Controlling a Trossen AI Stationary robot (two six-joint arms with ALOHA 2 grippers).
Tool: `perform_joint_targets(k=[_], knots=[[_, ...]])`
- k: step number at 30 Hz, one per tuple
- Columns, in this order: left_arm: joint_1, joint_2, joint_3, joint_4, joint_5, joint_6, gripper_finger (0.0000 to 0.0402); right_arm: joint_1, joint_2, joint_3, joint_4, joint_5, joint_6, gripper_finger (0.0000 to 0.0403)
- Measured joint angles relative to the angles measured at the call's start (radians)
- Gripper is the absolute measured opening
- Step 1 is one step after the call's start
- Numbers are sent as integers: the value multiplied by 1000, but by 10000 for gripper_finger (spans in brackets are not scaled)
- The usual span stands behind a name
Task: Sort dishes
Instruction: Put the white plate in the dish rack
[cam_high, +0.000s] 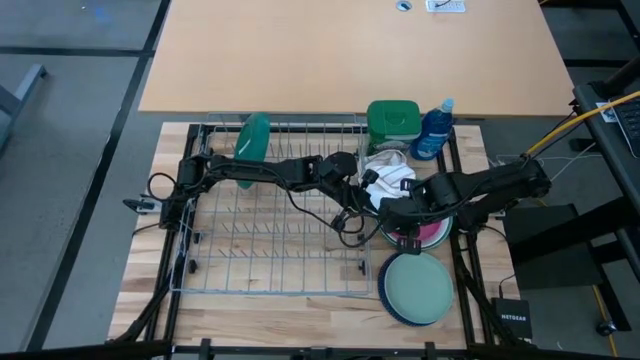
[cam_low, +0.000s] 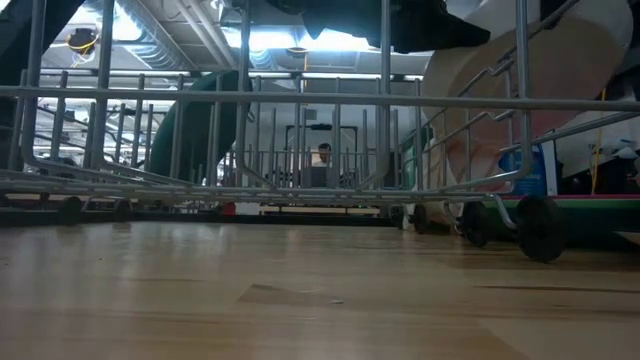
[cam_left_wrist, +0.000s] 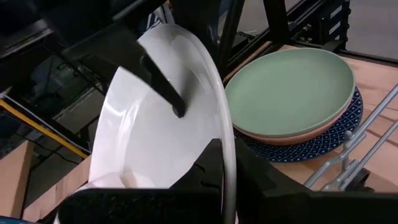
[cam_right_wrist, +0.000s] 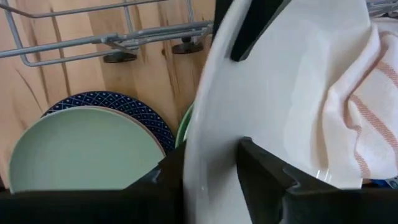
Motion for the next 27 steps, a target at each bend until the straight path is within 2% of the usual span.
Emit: perform_joint_targets(k=[5,8,15,27], knots=[[3,0,0,7,-3,13,13,1,0,0,-6,61,-3,55],[5,0,0,6,-14,27,16,1,1,0,-10,82,-2,35],[3,0,-1,6,-37,82,27,0,2,-2,-5,61,4,27],[-4,-8,4,70,-60,77,112,-3,4,-5,0,11,59,25]])
